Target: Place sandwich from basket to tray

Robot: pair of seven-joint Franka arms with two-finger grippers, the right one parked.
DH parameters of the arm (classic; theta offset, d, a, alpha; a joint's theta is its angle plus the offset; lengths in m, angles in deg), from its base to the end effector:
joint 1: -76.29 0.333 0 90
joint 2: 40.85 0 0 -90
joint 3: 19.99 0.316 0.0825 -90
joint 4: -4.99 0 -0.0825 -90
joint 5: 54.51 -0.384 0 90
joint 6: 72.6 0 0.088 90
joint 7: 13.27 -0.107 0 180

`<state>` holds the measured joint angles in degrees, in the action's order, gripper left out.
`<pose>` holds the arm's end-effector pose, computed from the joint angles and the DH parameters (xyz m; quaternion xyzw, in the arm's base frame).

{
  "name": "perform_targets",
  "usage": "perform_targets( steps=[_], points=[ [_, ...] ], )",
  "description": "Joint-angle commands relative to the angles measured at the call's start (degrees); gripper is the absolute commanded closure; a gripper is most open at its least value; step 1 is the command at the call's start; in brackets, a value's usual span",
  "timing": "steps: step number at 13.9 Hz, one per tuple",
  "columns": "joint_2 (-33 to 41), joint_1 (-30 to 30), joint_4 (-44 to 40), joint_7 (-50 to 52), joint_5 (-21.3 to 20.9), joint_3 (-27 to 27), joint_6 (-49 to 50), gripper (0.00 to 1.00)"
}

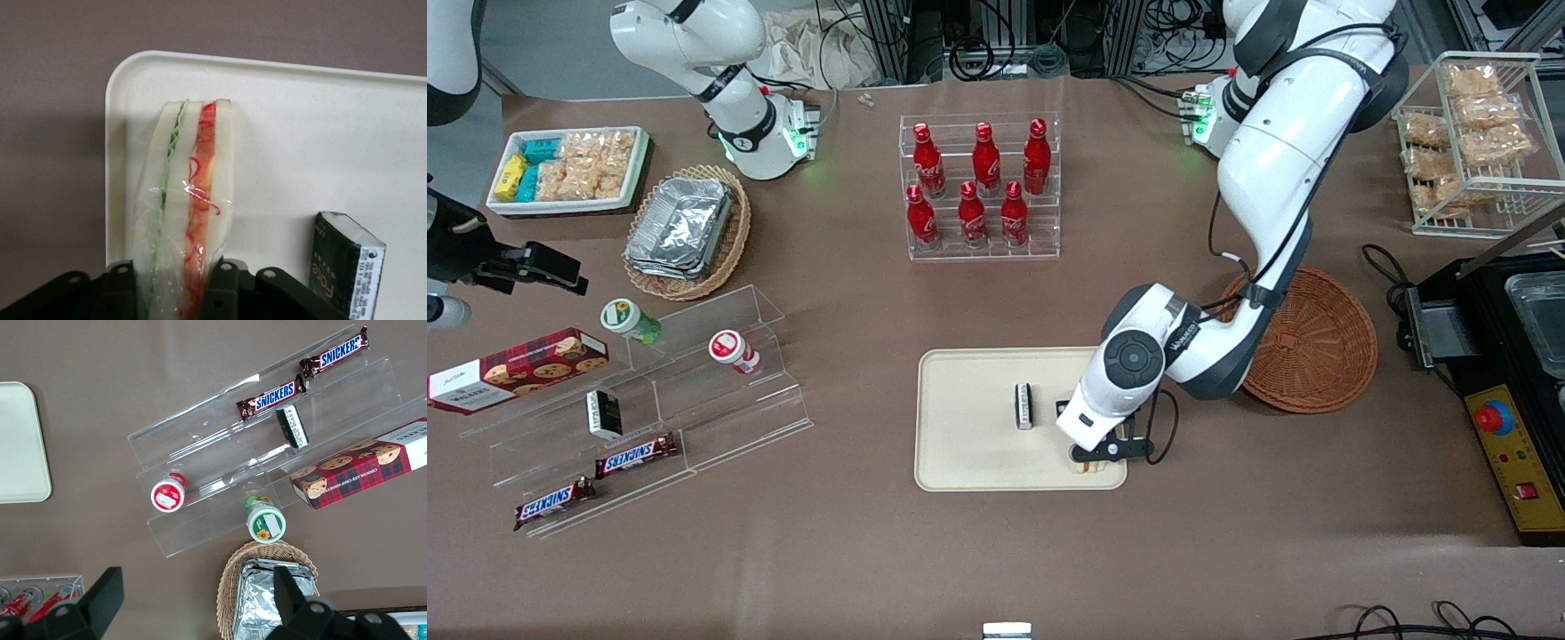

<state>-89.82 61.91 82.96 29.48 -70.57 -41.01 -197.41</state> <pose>0.6396 -0.3683 0.2306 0.9987 0.0445 -0.0050 0.0232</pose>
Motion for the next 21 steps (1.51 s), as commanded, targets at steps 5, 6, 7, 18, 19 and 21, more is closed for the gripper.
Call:
perform_targets(
  steps=[5,6,7,18,19,21],
  points=[
    [5.2,-0.1,-1.0,2.0,-0.9,0.5,4.0,0.01],
    [7.1,0.1,-1.0,1.9,-1.0,0.6,5.0,0.01],
    [9.2,1.0,-1.0,1.9,-1.2,1.1,7.2,0.01],
    [33.4,19.5,3.8,-24.4,10.2,3.0,31.3,0.01],
    [34.8,21.6,5.0,-27.2,10.2,3.0,31.4,0.02],
    [38.1,24.6,7.1,-33.1,11.4,3.2,32.0,0.02]
  ],
)
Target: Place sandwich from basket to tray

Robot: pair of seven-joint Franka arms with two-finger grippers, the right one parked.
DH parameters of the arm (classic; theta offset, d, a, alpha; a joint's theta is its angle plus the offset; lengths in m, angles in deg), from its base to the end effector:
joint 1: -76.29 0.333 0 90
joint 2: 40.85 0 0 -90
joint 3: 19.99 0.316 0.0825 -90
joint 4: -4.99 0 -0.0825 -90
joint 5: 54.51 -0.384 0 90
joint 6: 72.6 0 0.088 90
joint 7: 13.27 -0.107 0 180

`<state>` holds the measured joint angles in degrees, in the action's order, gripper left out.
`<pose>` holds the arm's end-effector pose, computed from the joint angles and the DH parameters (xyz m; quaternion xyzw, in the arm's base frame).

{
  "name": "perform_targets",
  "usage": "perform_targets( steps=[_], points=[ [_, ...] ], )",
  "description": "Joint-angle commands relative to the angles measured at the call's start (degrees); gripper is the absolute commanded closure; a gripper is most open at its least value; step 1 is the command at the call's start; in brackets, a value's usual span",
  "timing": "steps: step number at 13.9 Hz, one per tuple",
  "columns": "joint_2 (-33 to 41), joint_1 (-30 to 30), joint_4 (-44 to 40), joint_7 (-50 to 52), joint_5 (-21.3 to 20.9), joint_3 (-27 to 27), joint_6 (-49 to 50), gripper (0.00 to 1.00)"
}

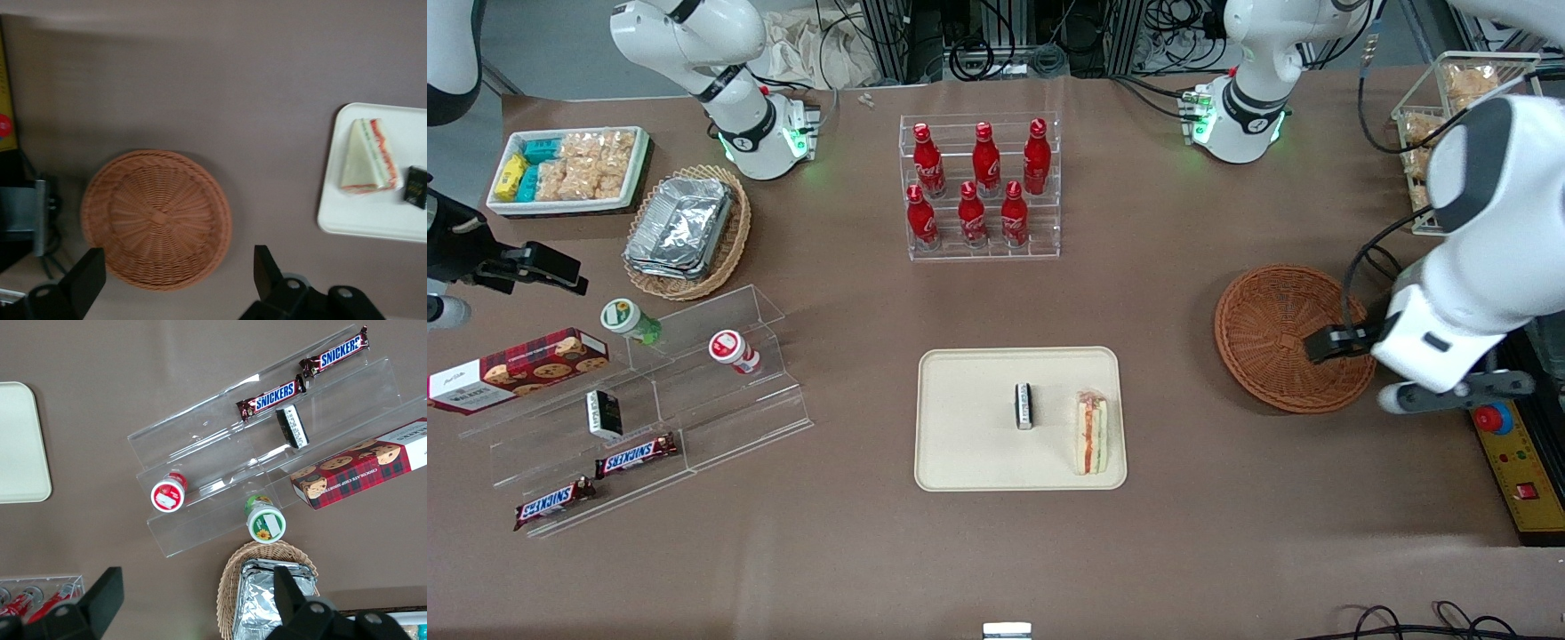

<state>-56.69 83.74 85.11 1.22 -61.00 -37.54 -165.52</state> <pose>0.6319 -0.0753 0.5519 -0.9989 -0.0389 0.0166 0.0192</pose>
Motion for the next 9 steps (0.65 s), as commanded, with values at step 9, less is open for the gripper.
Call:
perform_targets(
  steps=[9],
  points=[
    [4.1,4.5,3.8,-7.8,-4.1,-0.8,0.0,0.01]
  ],
)
